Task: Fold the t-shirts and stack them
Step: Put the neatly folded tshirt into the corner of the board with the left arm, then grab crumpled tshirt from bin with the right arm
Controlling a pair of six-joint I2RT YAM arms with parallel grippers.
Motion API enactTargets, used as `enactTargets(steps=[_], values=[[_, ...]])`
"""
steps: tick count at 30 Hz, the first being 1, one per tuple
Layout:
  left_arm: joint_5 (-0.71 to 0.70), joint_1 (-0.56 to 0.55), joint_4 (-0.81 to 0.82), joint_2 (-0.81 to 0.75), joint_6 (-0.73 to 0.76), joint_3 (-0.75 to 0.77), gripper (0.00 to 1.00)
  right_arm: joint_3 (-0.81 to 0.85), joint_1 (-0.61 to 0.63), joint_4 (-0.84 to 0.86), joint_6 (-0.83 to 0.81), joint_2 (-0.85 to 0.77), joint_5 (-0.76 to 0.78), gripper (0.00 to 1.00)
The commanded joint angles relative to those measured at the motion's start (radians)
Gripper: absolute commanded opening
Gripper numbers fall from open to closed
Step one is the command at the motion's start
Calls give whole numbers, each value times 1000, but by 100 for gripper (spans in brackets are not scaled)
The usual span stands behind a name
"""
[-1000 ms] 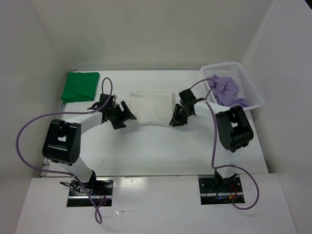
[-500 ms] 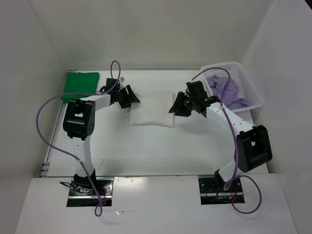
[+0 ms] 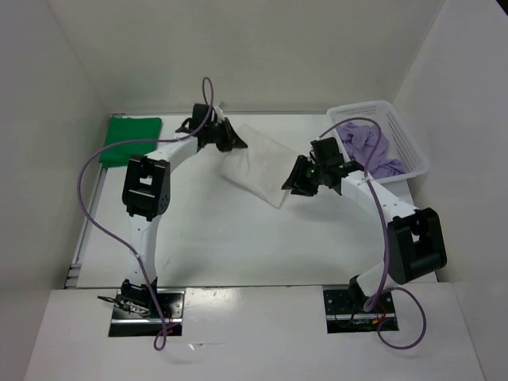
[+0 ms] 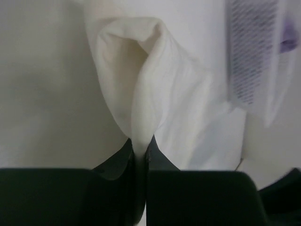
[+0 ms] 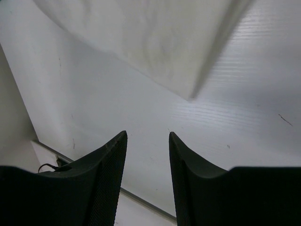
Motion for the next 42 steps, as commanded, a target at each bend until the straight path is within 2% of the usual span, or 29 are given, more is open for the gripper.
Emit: enactTargets(steps=[1, 6, 8, 10, 12, 13, 15, 16, 17, 21, 25, 29, 32, 33, 35, 36, 37, 38, 39, 41, 42], values=[[37, 98, 25, -58, -67, 199, 1, -35, -20, -6, -2, -70, -17, 47], [38, 319, 11, -130, -77, 247, 1, -75, -29, -6, -11, -79, -37, 47], [38, 390, 54, -179, -109, 189, 1, -84, -29, -6, -11, -79, -46, 47], [-13, 491, 97, -252, -129, 38, 8, -84, -29, -6, -11, -70, -66, 47], [-50, 584, 188, -311, -191, -109, 25, -84, -29, 3, -20, -61, -66, 47], [-73, 611, 229, -376, -223, -286, 53, -84, -29, 3, -20, -48, -75, 47], [-192, 672, 306, -449, -309, -458, 71, -84, -29, 3, -29, -48, -88, 47], [-226, 684, 361, -522, -332, -613, 79, -84, -29, 3, -29, -38, -88, 47], [-266, 694, 372, -552, -367, -671, 100, -84, -29, 3, -29, -38, -100, 47], [-223, 694, 363, -630, -367, -805, 100, -75, -29, 12, -40, -38, -100, 50], [-284, 694, 190, -780, -346, -859, 100, -37, -29, -17, -40, -38, -54, 53], [-383, 694, 59, -957, -360, -932, 100, 78, -29, -44, -40, -13, 4, 55], [-340, 662, 21, -986, -360, -972, 100, 210, -58, -82, -40, 27, 82, 50], [-281, 640, 71, -986, -347, -983, 98, 242, -75, -83, -49, 36, 148, 33], [-240, 522, 94, -968, -302, -969, 88, 339, -176, -115, -58, 80, 196, 16], [-240, 464, 103, -952, -274, -919, 78, 372, -219, -124, -69, 102, 216, 4], [-240, 406, 103, -952, -219, -891, 59, 427, -261, -124, -80, 146, 265, 2], [-240, 301, 94, -940, -196, -867, 53, 455, -326, -136, -91, 175, 294, 2], [-225, 252, 94, -928, -173, -830, 49, 506, -356, -145, -103, 206, 376, 2], [-191, 133, 94, -909, -116, -808, 46, 538, -432, -155, -103, 289, 423, 3], [-161, 100, 94, -894, -102, -808, 46, 549, -454, -155, -103, 307, 434, 18]])
